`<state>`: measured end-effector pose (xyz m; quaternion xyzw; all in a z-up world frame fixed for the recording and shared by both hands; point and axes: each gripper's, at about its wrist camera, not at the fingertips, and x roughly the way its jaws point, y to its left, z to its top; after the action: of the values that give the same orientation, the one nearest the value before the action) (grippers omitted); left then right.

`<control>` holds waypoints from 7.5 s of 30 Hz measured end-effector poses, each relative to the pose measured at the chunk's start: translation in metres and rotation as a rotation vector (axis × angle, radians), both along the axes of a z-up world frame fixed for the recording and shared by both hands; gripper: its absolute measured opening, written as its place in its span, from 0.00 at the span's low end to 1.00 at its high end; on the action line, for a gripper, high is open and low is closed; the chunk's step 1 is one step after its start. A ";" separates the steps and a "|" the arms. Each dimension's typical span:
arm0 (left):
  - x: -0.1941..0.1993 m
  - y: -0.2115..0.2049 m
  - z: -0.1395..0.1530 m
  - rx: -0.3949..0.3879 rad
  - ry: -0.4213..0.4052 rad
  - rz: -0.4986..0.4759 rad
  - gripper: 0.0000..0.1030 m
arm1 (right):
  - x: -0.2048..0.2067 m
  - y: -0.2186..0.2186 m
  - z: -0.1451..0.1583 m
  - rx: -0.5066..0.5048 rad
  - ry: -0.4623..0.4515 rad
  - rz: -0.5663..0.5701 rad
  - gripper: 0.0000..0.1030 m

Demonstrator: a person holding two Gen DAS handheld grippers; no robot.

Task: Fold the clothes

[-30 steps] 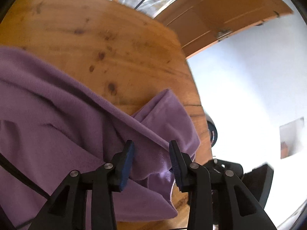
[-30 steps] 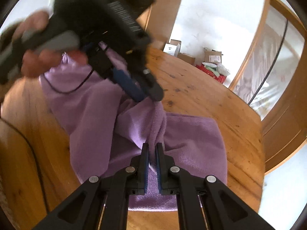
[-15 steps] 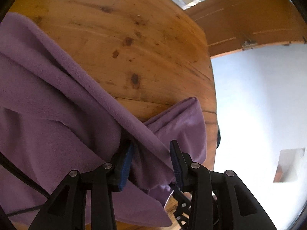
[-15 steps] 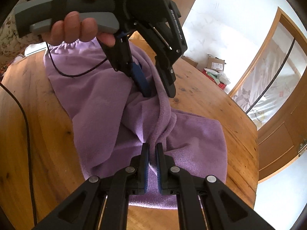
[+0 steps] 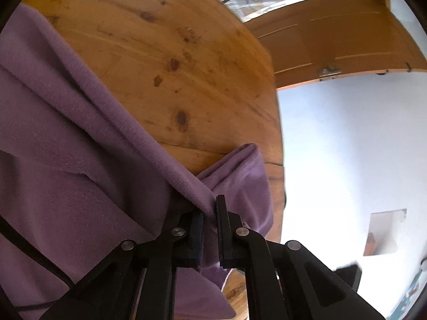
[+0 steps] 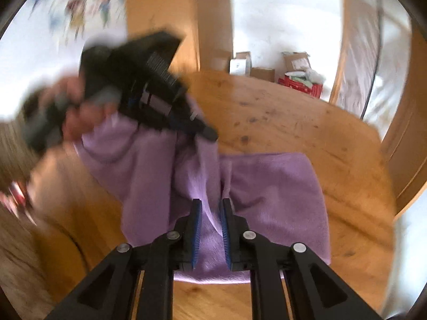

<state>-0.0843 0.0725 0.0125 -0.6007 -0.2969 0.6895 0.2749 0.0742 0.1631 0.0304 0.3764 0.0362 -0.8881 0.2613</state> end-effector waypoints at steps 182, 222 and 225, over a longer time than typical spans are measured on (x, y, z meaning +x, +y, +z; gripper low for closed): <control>0.180 -0.349 -0.012 -0.334 0.092 0.676 0.35 | 0.065 0.024 -0.009 -0.020 -0.034 -0.340 0.46; 0.170 -0.355 -0.004 -0.161 0.142 0.816 0.09 | 0.071 -0.023 -0.014 0.284 0.066 -0.224 0.03; 0.175 -0.358 0.000 -0.158 0.162 0.820 0.09 | 0.079 -0.022 -0.010 0.330 0.094 -0.225 0.03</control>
<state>0.0910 -0.2853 0.0121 -0.3958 -0.4350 0.8074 -0.0466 0.1532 0.1408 0.0202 0.3739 0.1512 -0.9103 0.0932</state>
